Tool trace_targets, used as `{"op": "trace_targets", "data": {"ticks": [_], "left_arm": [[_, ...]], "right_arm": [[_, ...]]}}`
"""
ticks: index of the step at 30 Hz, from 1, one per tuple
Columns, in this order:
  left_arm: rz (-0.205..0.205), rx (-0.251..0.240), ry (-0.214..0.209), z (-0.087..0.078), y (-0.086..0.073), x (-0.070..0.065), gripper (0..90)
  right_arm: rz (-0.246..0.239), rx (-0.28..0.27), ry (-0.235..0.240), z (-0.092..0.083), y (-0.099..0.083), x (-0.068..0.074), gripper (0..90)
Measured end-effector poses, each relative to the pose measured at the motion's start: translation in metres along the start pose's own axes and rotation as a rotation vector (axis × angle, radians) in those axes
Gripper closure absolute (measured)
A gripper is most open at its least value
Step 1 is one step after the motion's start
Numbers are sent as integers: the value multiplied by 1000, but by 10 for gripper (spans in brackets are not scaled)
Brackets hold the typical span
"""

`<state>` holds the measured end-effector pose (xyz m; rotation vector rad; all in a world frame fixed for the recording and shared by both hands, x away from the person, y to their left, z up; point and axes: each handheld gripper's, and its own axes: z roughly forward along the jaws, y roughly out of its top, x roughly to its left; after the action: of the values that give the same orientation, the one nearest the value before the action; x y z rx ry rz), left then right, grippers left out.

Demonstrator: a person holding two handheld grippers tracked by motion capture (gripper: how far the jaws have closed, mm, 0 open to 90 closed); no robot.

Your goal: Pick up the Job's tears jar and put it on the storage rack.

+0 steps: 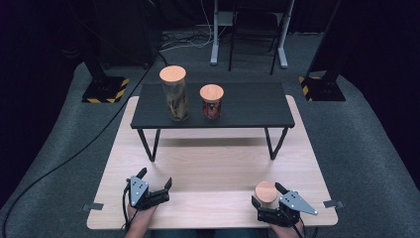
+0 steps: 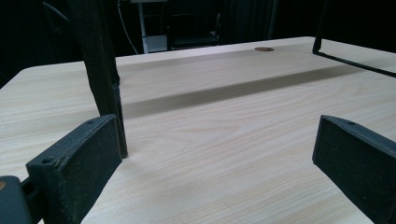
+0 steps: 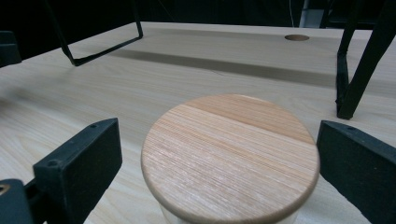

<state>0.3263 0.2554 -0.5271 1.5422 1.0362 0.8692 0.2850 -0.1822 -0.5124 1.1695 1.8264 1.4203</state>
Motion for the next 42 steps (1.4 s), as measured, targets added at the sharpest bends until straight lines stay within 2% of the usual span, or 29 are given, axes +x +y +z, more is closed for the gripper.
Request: {"op": "trace_targets", "data": {"ticks": [11,15,17,18,19,20,33,42], "left_arm": [[0,-1,0,0,0,0,6],[0,-1,0,0,0,0,6],[-1,-2,0,0,0,0,7],[-2,-2,0,0,0,0,6],[-2,-2,0,0,0,0,6],[-1,-2,0,0,0,0,6],[-2,-2,0,0,0,0,6],[-2,-3,0,0,0,0,7]], "right_arm": [[-6,26,1,4,-1,0,25],[-9,35,3,5,-1,1,81],[-14,31,0,4,-1,1,145],[-16,32,-8,3,-1,1,183],[-16,32,-8,3,-1,1,183],[-17,34,-27,3,-1,1,217],[-27,43,-30,2,1,2,226],[-27,11,-33,-4,7,3,226]]}}
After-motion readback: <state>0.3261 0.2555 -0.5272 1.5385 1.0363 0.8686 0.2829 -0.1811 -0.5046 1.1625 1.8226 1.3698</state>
